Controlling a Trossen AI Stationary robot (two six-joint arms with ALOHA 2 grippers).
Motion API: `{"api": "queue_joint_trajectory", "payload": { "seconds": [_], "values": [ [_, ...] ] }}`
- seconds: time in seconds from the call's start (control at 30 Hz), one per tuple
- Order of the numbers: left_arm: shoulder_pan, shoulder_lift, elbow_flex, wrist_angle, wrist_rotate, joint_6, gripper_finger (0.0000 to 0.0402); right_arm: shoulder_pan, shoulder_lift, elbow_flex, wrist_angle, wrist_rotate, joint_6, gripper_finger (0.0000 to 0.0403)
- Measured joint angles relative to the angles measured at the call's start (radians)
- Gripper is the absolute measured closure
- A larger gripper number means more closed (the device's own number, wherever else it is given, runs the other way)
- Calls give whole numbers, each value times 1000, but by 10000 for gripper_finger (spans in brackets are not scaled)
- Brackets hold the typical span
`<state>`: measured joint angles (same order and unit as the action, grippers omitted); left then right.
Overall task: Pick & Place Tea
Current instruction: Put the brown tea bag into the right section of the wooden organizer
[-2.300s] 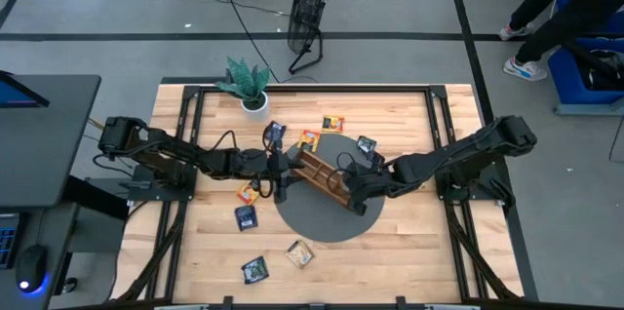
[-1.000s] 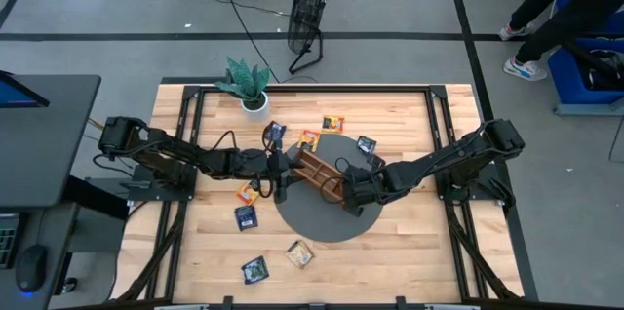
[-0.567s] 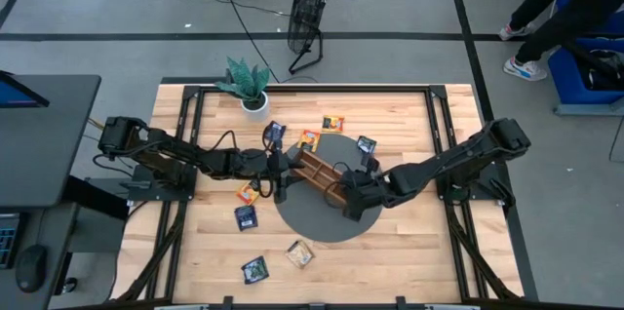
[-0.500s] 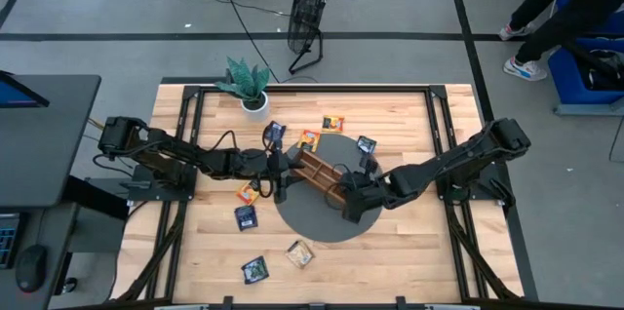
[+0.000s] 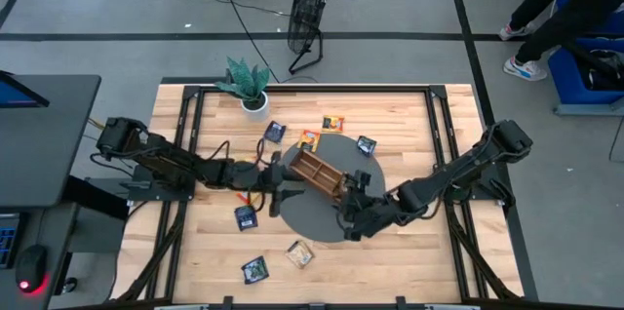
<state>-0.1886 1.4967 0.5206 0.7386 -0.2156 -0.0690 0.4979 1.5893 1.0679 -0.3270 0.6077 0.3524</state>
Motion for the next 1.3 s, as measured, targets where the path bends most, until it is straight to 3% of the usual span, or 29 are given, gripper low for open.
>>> {"api": "queue_joint_trajectory", "payload": {
  "seconds": [0.17,0.53,0.83,1.3],
  "values": [
    [-42,-43,-40,11,-29,2,236,33,-31,-22,80,12,-35,284],
    [-134,-190,-132,-2,-28,-45,236,80,-256,-365,634,-20,-186,284],
    [-245,-215,-171,-9,-23,-77,236,160,-447,-561,723,0,-180,284],
    [-277,-195,-163,-58,-17,-175,236,152,-476,-631,717,-6,-159,284]
  ]
}}
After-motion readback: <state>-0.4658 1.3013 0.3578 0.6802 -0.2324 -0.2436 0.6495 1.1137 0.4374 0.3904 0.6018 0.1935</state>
